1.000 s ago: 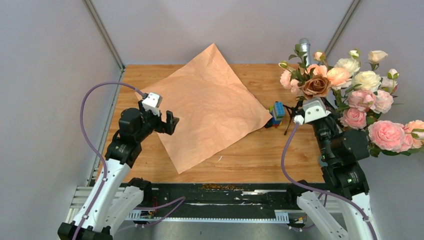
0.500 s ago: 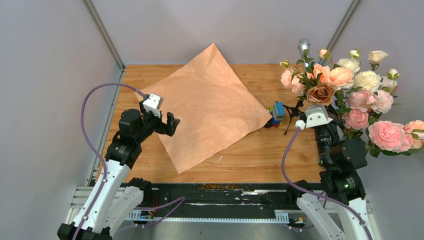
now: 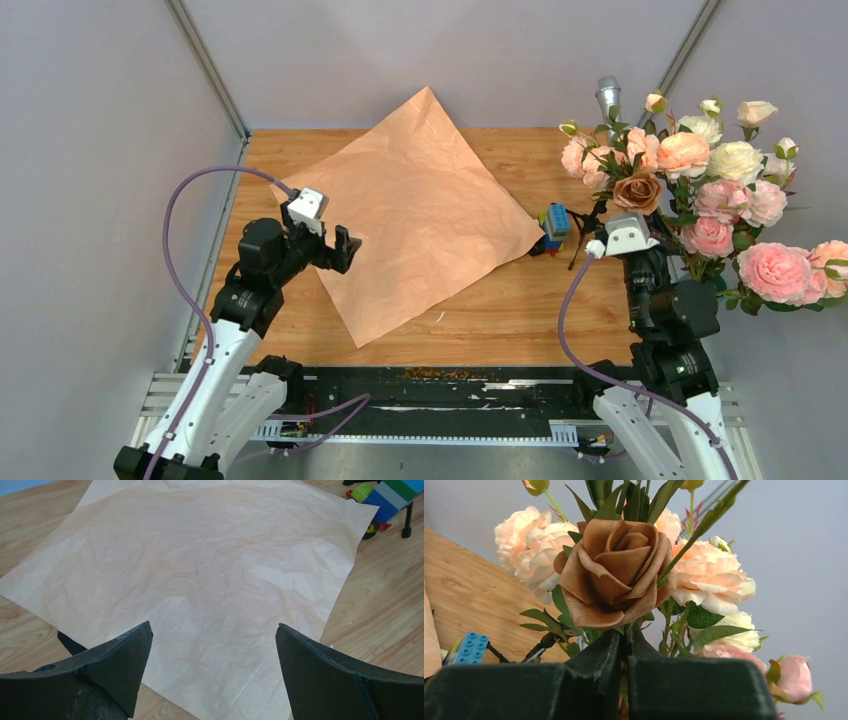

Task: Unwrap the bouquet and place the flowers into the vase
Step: Insert the fake flower into the vase.

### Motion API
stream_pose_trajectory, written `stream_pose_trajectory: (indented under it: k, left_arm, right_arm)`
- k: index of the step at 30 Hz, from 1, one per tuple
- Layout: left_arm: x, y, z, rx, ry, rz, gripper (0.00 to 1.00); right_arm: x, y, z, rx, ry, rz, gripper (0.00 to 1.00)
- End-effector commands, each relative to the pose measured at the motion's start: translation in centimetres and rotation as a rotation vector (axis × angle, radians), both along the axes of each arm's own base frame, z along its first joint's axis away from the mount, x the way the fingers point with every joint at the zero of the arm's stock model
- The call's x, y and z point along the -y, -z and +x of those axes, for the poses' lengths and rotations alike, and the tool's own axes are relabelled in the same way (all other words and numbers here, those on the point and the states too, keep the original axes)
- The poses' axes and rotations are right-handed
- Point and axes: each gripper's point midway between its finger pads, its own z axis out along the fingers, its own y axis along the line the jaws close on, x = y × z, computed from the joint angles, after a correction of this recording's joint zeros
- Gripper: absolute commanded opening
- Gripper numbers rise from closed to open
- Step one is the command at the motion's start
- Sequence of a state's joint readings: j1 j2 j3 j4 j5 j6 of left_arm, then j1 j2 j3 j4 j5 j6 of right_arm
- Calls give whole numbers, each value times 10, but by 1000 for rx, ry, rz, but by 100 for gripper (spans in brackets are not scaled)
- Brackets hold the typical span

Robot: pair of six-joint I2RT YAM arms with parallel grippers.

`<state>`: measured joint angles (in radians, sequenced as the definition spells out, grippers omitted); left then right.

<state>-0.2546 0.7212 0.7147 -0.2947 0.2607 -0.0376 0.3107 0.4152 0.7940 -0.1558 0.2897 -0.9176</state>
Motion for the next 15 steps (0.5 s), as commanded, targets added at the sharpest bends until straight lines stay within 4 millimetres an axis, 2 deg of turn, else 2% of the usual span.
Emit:
stream_pose_trajectory:
  k: [1, 11, 15]
  left_arm:
    - [5, -9, 0, 52, 29, 0, 100]
    - [6, -9, 0, 51, 37, -4, 100]
    - [7, -9, 1, 49, 39, -5, 100]
  right_arm:
    - [21, -10, -7, 66, 112, 45, 0]
    - [48, -13, -13, 116, 275, 74, 0]
    - [50, -9, -14, 113, 286, 81, 7]
